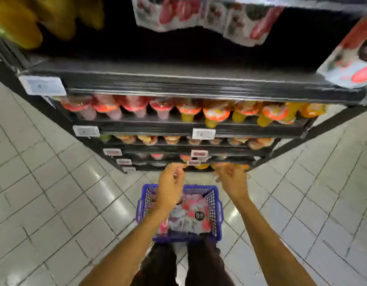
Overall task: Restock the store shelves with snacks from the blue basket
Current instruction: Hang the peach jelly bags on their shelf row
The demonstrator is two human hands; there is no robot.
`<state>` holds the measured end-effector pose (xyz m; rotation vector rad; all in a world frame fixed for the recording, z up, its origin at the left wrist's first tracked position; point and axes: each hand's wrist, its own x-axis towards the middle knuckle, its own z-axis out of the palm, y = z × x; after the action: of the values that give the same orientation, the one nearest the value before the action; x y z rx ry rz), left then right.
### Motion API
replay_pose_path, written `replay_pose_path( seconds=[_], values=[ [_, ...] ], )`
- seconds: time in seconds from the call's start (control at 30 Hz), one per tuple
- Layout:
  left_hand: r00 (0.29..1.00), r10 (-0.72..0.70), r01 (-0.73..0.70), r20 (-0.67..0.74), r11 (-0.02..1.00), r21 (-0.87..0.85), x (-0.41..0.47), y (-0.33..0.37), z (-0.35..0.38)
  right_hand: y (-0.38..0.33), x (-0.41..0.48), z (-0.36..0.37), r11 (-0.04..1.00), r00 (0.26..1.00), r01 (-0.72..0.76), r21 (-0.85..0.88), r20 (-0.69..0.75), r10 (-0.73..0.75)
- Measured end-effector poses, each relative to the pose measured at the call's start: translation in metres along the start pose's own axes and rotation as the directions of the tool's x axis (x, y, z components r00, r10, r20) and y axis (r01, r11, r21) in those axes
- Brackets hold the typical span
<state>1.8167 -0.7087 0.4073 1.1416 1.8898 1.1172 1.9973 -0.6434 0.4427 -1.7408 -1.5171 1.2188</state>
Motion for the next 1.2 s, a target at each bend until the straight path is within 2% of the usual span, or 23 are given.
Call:
replay_pose_path(
  seconds=[0.07,0.13,0.23,0.3,0.37,0.47,0.5,0.57,0.63,0.77,0.87,0.93,1.0,1.13,1.2],
  values=[
    [0.983,-0.178,0.176,0.049,0.984,0.039,-0.025,-0.060,0.008,0.047,-0.009,0.030,0.990,0.987,-0.144,-0.013,0.074,0.144],
    [0.950,-0.295,0.292,0.103,0.956,0.039,-0.047,-0.110,0.015,0.093,-0.014,0.056,0.957,0.949,-0.286,-0.055,0.119,0.290],
    [0.860,-0.476,0.463,0.185,0.880,0.111,-0.064,-0.178,0.029,0.154,-0.017,0.088,0.907,0.885,-0.379,-0.186,0.215,0.414],
    [0.804,-0.562,0.533,0.196,0.826,0.183,-0.069,-0.222,0.039,0.197,-0.010,0.110,0.884,0.855,-0.420,-0.204,0.238,0.461],
    [0.780,-0.595,0.544,0.191,0.797,0.261,-0.072,-0.268,0.053,0.237,0.002,0.136,0.848,0.814,-0.483,-0.217,0.247,0.526],
    [0.727,-0.658,0.608,0.196,0.749,0.263,-0.064,-0.333,0.078,0.307,0.023,0.174,0.840,0.846,-0.424,-0.338,0.182,0.501],
    [0.706,-0.681,0.627,0.194,0.728,0.275,-0.059,-0.354,0.086,0.329,0.031,0.186,0.824,0.838,-0.376,-0.423,0.223,0.498],
    [0.659,-0.730,0.679,0.180,0.681,0.274,-0.051,-0.397,0.101,0.362,0.047,0.211,0.767,0.739,-0.475,-0.431,0.278,0.614],
    [0.598,-0.790,0.760,0.139,0.613,0.215,-0.043,-0.437,0.117,0.392,0.064,0.233,0.758,0.723,-0.467,-0.455,0.297,0.624],
    [0.500,-0.866,0.850,0.013,0.493,0.185,-0.037,-0.505,0.147,0.437,0.100,0.277,0.721,0.763,-0.371,-0.585,0.251,0.596],
    [0.487,-0.873,0.868,-0.022,0.481,0.125,-0.035,-0.548,0.162,0.467,0.120,0.305,0.751,0.793,-0.359,-0.554,0.243,0.559],
    [0.465,-0.885,0.872,-0.028,0.453,0.184,-0.032,-0.569,0.169,0.482,0.131,0.322,0.715,0.745,-0.428,-0.553,0.231,0.625],
    [0.442,-0.895,0.894,-0.058,0.434,0.116,-0.029,-0.589,0.176,0.498,0.138,0.335,0.682,0.712,-0.485,-0.547,0.206,0.671],
    [0.373,-0.924,0.922,-0.083,0.359,0.144,-0.029,-0.607,0.185,0.517,0.141,0.351,0.696,0.658,-0.610,-0.378,0.246,0.711],
    [0.325,-0.944,0.939,-0.048,0.316,0.138,-0.031,-0.603,0.183,0.513,0.139,0.348,0.657,0.590,-0.695,-0.291,0.290,0.753]
  ],
)
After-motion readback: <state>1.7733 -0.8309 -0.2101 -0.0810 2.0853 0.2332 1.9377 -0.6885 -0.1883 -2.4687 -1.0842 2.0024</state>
